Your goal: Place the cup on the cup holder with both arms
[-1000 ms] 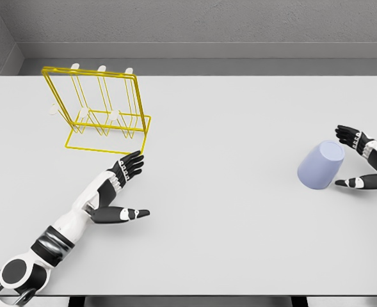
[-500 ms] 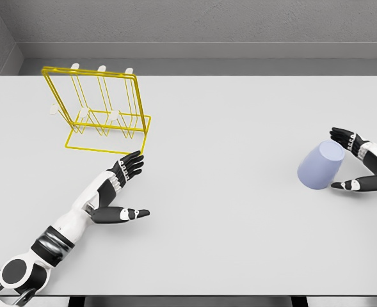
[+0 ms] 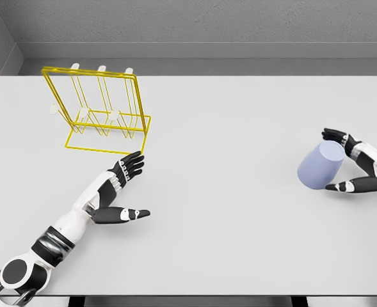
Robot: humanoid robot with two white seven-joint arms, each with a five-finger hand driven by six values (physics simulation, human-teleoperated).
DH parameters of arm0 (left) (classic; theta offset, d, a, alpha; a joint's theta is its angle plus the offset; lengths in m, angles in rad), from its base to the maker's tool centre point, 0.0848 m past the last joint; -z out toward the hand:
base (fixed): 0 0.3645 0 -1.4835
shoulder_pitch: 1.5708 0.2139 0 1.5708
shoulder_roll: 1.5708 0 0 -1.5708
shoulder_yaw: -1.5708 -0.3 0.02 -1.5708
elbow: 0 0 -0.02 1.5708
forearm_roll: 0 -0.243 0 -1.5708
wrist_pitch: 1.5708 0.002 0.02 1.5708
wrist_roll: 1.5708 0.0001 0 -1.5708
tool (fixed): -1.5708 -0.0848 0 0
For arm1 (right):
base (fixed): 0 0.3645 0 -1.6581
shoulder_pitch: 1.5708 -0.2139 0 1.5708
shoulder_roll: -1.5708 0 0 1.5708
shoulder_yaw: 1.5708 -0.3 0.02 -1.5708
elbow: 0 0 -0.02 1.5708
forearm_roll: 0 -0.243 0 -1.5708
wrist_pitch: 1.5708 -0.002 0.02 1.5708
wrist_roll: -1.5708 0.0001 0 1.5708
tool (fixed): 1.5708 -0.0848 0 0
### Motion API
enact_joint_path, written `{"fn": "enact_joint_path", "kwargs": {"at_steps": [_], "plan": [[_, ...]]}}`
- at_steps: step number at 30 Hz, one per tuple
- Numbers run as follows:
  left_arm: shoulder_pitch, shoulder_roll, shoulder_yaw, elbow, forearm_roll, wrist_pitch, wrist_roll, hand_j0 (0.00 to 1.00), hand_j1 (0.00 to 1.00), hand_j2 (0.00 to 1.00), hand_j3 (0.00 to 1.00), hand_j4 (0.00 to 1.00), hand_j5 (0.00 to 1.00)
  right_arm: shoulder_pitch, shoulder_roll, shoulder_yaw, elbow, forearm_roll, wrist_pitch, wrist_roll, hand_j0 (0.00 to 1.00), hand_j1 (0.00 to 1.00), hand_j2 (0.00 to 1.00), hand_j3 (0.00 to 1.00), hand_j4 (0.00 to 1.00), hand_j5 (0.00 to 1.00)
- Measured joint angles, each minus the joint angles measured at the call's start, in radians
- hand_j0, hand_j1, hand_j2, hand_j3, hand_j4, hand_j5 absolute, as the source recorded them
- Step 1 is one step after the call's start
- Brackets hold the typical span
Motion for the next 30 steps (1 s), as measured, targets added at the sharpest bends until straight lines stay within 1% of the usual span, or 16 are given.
{"fn": "enact_joint_path", "kwargs": {"at_steps": [17, 30], "plan": [[0.002, -0.014, -0.001, 0.0, 0.0, 0.0, 0.0, 1.0, 1.0, 1.0, 1.0, 1.0, 1.0, 0.005, -0.001, 0.017, -0.034, 0.001, 0.0, 0.0, 1.0, 1.0, 1.0, 1.0, 1.0, 1.0], [-0.003, -0.019, 0.011, -0.001, 0.0, -0.008, 0.003, 1.0, 1.0, 1.0, 1.0, 1.0, 1.0, 0.002, 0.002, 0.024, -0.038, -0.01, 0.004, -0.002, 1.0, 1.0, 1.0, 1.0, 1.0, 1.0]]}}
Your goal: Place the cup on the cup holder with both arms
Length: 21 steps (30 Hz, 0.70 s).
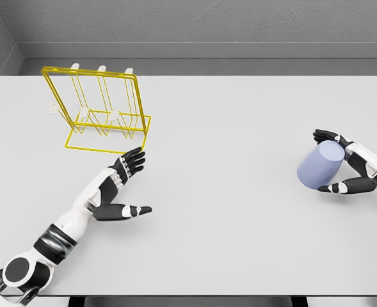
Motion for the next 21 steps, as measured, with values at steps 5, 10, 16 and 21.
{"fn": "enact_joint_path", "kwargs": {"at_steps": [5, 10, 16, 21], "plan": [[0.005, -0.005, 0.028, 0.0, 0.0, -0.043, -0.003, 1.0, 1.0, 1.0, 1.0, 1.0, 1.0, 0.0, 0.002, 0.0, -0.001, 0.0, 0.001, 0.0, 1.0, 1.0, 1.0, 1.0, 1.0, 1.0], [0.025, -0.005, 0.027, 0.0, 0.001, -0.094, -0.005, 1.0, 1.0, 1.0, 1.0, 1.0, 1.0, 0.0, 0.003, 0.001, -0.001, -0.003, 0.001, 0.0, 0.98, 0.98, 0.98, 0.98, 0.98, 0.98], [0.025, -0.003, 0.023, 0.0, 0.002, -0.139, -0.006, 1.0, 1.0, 1.0, 1.0, 1.0, 1.0, -0.005, 0.005, 0.005, -0.004, -0.001, 0.001, 0.0, 0.9, 0.9, 0.9, 0.9, 0.9, 0.9], [0.025, -0.005, 0.019, 0.0, 0.001, -0.168, -0.007, 1.0, 1.0, 1.0, 1.0, 1.0, 1.0, -0.006, 0.005, 0.012, -0.008, -0.005, 0.002, 0.0, 0.78, 0.78, 0.78, 0.78, 0.78, 0.78]]}}
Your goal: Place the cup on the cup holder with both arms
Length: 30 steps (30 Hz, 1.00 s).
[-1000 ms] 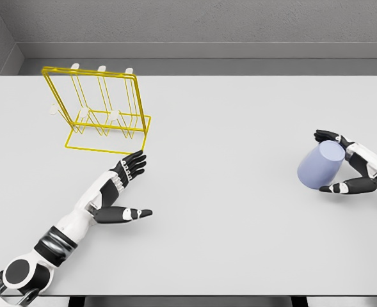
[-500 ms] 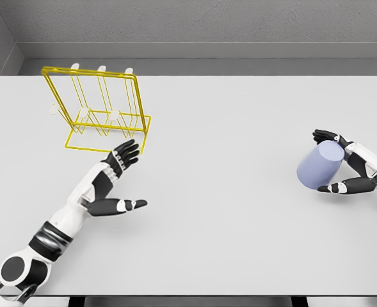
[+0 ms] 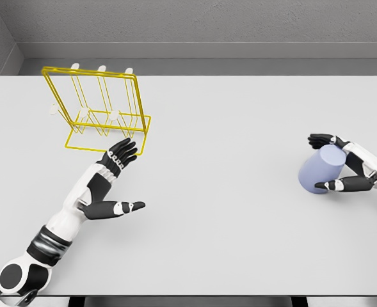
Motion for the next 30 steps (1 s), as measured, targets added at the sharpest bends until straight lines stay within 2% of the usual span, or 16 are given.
{"fn": "enact_joint_path", "kwargs": {"at_steps": [3, 9, 11, 17, 22, 30], "plan": [[0.0, -0.001, -0.001, 0.0, 0.0, -0.005, 0.0, 1.0, 1.0, 1.0, 1.0, 1.0, 1.0, 0.0, 0.001, 0.004, -0.003, -0.007, 0.002, 0.001, 0.78, 0.78, 0.78, 0.78, 0.78, 0.78], [0.011, -0.021, -0.002, 0.0, 0.0, -0.013, 0.0, 1.0, 1.0, 1.0, 1.0, 1.0, 1.0, -0.002, 0.0, 0.01, -0.005, -0.015, 0.005, 0.0, 0.7, 0.7, 0.7, 0.7, 0.7, 0.7], [0.028, -0.03, -0.002, 0.0, -0.002, -0.025, 0.0, 1.0, 1.0, 1.0, 1.0, 1.0, 1.0, -0.002, -0.001, 0.012, -0.006, -0.019, 0.005, 0.0, 0.7, 0.7, 0.7, 0.7, 0.7, 0.7], [0.029, -0.041, -0.002, 0.0, -0.026, -0.045, 0.0, 1.0, 1.0, 1.0, 1.0, 1.0, 1.0, -0.015, -0.004, 0.02, -0.011, 0.001, -0.001, 0.004, 0.7, 0.7, 0.7, 0.7, 0.7, 0.7], [0.031, -0.042, -0.002, 0.0, -0.029, -0.05, 0.0, 1.0, 1.0, 1.0, 1.0, 1.0, 1.0, -0.025, -0.01, 0.025, -0.031, 0.012, -0.004, 0.003, 0.66, 0.66, 0.66, 0.66, 0.66, 0.66], [0.034, -0.043, -0.001, 0.0, -0.029, -0.054, 0.0, 1.0, 1.0, 1.0, 1.0, 1.0, 1.0, -0.048, -0.013, 0.034, -0.075, 0.013, -0.005, 0.003, 0.66, 0.66, 0.66, 0.66, 0.66, 0.66]]}}
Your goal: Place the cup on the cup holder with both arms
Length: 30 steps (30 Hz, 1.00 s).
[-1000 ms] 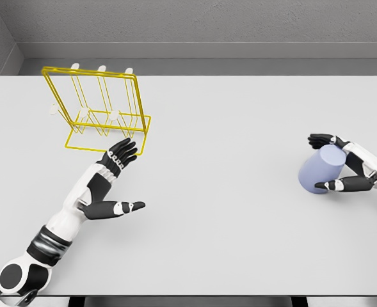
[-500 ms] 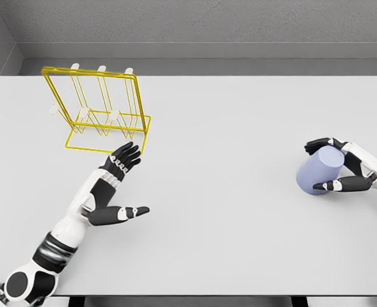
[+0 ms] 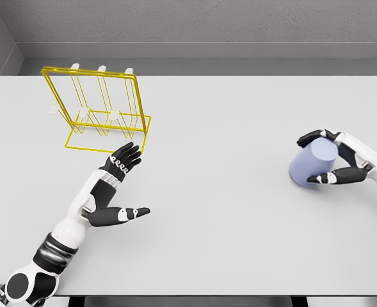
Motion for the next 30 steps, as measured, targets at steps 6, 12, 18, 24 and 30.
{"fn": "enact_joint_path", "kwargs": {"at_steps": [6, 12, 18, 24, 30], "plan": [[0.003, 0.0, 0.0, 0.0, -0.001, -0.009, 0.0, 1.0, 1.0, 1.0, 1.0, 1.0, 1.0, -0.017, -0.001, 0.012, -0.016, -0.001, 0.0, -0.002, 0.66, 0.66, 0.66, 0.66, 0.66, 0.66], [0.005, -0.001, 0.0, 0.0, -0.001, -0.01, 0.0, 1.0, 1.0, 1.0, 1.0, 1.0, 1.0, -0.037, -0.002, 0.03, -0.014, -0.003, 0.0, -0.001, 0.66, 0.66, 0.66, 0.66, 0.66, 0.66], [0.008, -0.001, 0.0, 0.0, 0.0, -0.011, 0.0, 1.0, 1.0, 1.0, 1.0, 1.0, 1.0, -0.037, -0.006, 0.032, -0.012, -0.001, 0.0, 0.0, 0.66, 0.66, 0.66, 0.66, 0.66, 0.66], [0.009, -0.002, 0.0, 0.0, 0.0, -0.012, 0.0, 1.0, 1.0, 1.0, 1.0, 1.0, 1.0, -0.038, -0.018, 0.031, -0.016, -0.001, 0.0, -0.001, 0.66, 0.66, 0.66, 0.66, 0.66, 0.66], [0.009, -0.002, 0.0, 0.0, 0.0, -0.012, 0.0, 1.0, 1.0, 1.0, 1.0, 1.0, 1.0, -0.037, -0.032, 0.031, -0.039, -0.002, 0.0, -0.001, 0.66, 0.66, 0.66, 0.66, 0.66, 0.66]]}}
